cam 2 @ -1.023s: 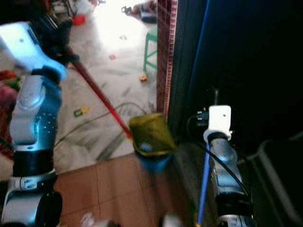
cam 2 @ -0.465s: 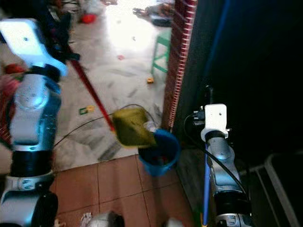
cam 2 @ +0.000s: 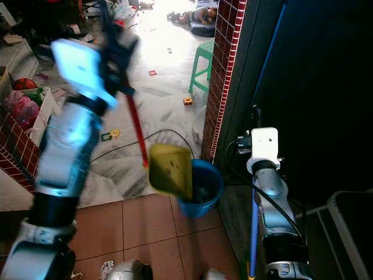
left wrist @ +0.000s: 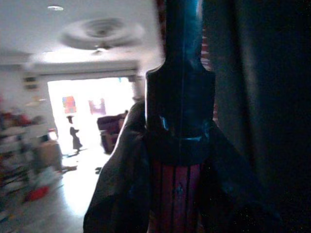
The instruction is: Sweep floor
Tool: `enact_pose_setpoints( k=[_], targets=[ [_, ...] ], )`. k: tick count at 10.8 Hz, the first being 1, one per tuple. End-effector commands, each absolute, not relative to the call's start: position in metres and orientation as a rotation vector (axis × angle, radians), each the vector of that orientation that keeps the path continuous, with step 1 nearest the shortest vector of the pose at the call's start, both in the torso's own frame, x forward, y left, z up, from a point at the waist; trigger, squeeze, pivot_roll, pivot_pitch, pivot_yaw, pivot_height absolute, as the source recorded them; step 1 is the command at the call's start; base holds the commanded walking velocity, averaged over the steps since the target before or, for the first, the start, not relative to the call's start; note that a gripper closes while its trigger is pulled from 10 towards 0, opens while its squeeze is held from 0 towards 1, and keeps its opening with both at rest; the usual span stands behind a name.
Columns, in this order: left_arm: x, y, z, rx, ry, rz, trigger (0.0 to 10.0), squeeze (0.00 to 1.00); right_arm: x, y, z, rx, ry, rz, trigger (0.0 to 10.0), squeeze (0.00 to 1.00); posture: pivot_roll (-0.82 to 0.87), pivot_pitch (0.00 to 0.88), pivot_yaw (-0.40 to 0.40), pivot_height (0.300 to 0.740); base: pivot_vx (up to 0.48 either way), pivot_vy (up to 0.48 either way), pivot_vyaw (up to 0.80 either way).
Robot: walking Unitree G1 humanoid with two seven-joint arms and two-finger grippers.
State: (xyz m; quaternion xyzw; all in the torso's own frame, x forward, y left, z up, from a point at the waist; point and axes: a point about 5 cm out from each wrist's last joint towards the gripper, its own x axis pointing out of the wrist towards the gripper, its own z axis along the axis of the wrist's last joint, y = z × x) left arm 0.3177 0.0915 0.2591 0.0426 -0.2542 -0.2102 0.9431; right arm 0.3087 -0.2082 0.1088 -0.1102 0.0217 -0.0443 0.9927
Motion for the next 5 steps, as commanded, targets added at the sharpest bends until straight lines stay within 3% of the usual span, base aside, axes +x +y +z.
enact_pose_setpoints(
  k=[1,3,5],
  targets=[
    [0.307,0.082,0.274,0.122,-0.63,-0.491,10.0,0.0,0.314,-0.206,0.12,-0.23,-0.009,-0.087,10.0,0.0,-0.03,0.014,0.022,0.74,0.0,0.0,0.0],
    [0.303,0.076,0.277,0.161,-0.666,-0.496,10.0,0.0,0.315,-0.206,0.12,-0.23,-0.01,-0.09,10.0,0.0,-0.04,0.015,0.024,0.74,0.0,0.0,0.0],
    [0.31,0.101,0.307,0.166,-0.758,-0.287,10.0,0.0,0.314,-0.206,0.118,-0.228,-0.006,-0.09,10.0,0.0,-0.03,0.016,0.021,0.74,0.0,0.0,0.0]
  ],
)
